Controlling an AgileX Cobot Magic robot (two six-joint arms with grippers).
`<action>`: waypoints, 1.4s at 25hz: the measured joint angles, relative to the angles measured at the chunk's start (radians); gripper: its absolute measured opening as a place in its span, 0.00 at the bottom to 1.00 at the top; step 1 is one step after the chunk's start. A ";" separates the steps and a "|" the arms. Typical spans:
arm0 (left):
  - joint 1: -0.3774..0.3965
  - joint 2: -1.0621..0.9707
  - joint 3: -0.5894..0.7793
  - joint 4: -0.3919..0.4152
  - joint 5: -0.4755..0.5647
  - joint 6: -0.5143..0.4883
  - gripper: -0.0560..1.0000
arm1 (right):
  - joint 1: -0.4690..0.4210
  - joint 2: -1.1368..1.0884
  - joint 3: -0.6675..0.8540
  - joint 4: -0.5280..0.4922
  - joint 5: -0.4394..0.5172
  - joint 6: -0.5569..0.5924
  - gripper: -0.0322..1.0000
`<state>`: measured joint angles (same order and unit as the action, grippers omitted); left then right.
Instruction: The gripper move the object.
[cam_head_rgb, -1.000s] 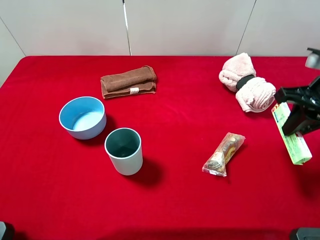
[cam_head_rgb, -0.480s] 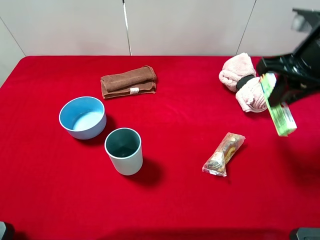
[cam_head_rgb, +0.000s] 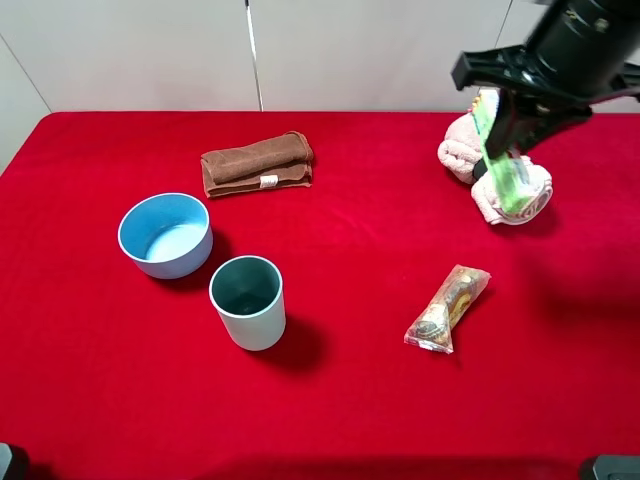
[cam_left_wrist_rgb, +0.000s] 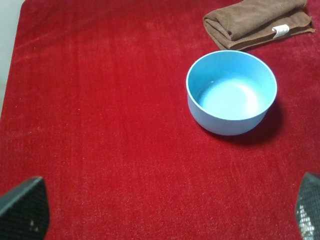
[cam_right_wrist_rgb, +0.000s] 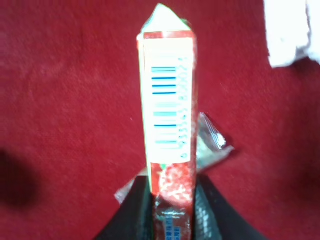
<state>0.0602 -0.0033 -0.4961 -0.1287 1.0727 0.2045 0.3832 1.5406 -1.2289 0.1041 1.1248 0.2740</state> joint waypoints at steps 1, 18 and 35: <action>0.000 0.000 0.000 0.000 0.000 0.000 0.98 | 0.000 0.016 -0.018 0.010 0.000 0.001 0.14; 0.000 0.000 0.000 0.000 0.000 0.000 0.98 | 0.076 0.341 -0.348 0.039 -0.010 0.002 0.14; 0.000 0.000 0.000 0.000 0.000 0.000 0.98 | 0.128 0.641 -0.661 0.065 -0.016 0.002 0.14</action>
<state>0.0602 -0.0033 -0.4961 -0.1287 1.0727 0.2045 0.5115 2.1818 -1.8901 0.1694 1.1091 0.2763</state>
